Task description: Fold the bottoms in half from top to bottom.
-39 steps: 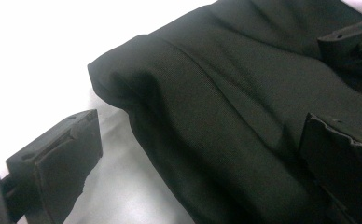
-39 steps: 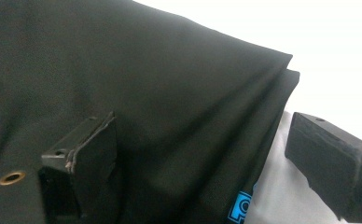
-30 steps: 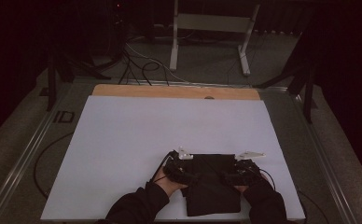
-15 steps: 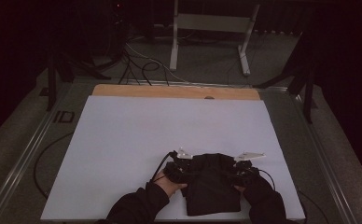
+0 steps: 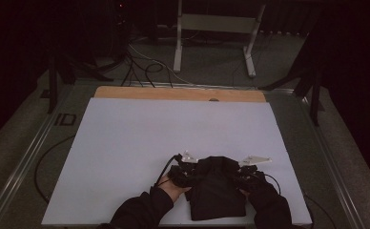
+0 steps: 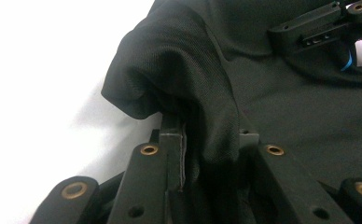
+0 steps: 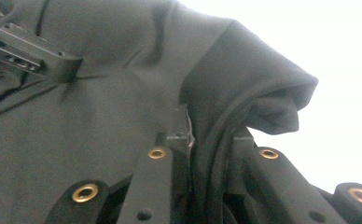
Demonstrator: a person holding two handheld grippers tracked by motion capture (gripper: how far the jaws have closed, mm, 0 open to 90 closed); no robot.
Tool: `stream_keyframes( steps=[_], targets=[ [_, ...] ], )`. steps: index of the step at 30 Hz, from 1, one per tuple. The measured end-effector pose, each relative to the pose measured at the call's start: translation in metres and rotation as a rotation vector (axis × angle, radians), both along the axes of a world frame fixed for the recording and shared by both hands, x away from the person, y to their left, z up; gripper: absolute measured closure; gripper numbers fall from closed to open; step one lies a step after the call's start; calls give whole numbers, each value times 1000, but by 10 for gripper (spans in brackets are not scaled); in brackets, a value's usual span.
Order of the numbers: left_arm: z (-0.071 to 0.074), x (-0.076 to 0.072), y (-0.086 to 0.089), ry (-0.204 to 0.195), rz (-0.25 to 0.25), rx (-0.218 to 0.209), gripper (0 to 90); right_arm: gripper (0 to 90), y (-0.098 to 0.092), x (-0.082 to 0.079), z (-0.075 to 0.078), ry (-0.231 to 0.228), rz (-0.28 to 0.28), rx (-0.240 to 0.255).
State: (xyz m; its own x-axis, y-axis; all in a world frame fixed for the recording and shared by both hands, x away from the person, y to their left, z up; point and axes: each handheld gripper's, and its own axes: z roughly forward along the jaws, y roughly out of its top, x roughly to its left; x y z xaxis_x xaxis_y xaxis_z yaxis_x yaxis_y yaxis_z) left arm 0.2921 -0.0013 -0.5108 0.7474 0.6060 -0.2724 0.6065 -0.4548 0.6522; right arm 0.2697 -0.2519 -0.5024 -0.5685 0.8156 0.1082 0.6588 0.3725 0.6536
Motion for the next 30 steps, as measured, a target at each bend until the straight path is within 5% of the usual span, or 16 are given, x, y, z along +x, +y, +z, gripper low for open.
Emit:
stream_keyframes(
  steps=[30],
  targets=[
    [47,-1,4,-94,-29,-67,747,783,-6,-7,41,-130,4,52]
  ],
)
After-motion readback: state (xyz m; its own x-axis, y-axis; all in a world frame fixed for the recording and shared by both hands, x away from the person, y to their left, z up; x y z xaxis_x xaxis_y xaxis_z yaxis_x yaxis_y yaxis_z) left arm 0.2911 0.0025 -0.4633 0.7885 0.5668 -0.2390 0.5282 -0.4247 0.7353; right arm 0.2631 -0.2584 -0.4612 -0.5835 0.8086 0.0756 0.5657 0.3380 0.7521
